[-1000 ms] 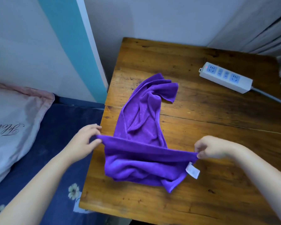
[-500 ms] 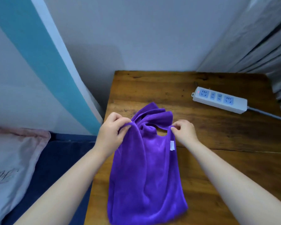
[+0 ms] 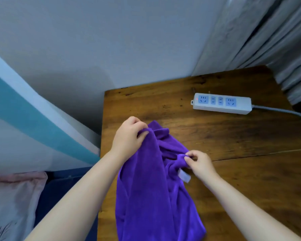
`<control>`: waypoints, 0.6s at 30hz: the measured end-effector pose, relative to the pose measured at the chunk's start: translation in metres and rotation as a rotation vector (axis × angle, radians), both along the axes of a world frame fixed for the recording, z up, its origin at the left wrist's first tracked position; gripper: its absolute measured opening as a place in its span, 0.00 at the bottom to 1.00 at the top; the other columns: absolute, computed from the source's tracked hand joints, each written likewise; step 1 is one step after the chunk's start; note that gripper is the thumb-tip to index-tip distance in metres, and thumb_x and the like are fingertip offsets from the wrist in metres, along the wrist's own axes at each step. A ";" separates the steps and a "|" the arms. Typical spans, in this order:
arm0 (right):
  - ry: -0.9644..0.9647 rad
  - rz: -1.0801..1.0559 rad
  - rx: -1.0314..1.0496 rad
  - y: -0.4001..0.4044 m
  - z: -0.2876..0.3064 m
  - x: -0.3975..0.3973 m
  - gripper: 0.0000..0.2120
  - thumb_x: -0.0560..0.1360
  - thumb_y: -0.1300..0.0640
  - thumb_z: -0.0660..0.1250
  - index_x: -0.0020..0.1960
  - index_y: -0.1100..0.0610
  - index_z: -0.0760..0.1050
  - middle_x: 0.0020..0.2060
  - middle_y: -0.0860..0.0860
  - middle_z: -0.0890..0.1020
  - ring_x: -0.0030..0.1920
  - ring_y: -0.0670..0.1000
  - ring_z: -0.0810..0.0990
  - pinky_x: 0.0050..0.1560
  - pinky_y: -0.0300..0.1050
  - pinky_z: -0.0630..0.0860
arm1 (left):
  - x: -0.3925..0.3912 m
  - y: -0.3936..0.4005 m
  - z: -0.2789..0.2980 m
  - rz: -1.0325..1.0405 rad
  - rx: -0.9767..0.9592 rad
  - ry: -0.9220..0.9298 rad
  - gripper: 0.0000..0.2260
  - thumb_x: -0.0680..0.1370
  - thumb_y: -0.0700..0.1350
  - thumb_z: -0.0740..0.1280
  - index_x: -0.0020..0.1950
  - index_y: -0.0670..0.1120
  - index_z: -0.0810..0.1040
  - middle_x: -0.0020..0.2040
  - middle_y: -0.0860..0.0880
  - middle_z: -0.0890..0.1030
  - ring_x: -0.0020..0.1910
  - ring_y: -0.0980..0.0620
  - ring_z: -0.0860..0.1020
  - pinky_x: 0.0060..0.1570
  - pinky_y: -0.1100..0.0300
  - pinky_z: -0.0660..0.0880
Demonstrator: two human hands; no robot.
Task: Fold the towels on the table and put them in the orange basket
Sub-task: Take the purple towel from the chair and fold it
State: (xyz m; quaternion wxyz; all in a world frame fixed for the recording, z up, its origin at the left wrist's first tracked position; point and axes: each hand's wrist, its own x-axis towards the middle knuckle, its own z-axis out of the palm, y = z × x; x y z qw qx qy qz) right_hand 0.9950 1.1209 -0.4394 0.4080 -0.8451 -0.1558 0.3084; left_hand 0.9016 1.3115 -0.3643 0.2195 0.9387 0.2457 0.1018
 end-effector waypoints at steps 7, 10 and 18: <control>-0.095 0.036 -0.139 -0.049 0.010 0.014 0.06 0.73 0.69 0.64 0.47 0.66 0.79 0.42 0.53 0.74 0.42 0.50 0.72 0.36 0.26 0.66 | 0.043 -0.016 -0.045 -0.139 -0.120 0.476 0.10 0.78 0.44 0.62 0.57 0.44 0.77 0.61 0.45 0.76 0.62 0.45 0.72 0.59 0.54 0.71; -0.098 0.033 -0.187 -0.060 0.012 0.017 0.06 0.73 0.67 0.65 0.47 0.65 0.80 0.43 0.56 0.80 0.42 0.49 0.73 0.38 0.33 0.63 | 0.057 -0.032 -0.052 -0.231 -0.035 0.546 0.10 0.78 0.44 0.61 0.57 0.45 0.77 0.59 0.45 0.78 0.61 0.43 0.73 0.56 0.53 0.71; -0.192 0.025 -0.374 -0.075 0.029 0.045 0.09 0.74 0.68 0.62 0.49 0.65 0.80 0.48 0.60 0.83 0.47 0.54 0.78 0.40 0.37 0.63 | 0.041 -0.004 -0.027 0.158 -0.006 0.325 0.10 0.76 0.44 0.65 0.53 0.40 0.80 0.54 0.38 0.81 0.55 0.40 0.77 0.52 0.53 0.71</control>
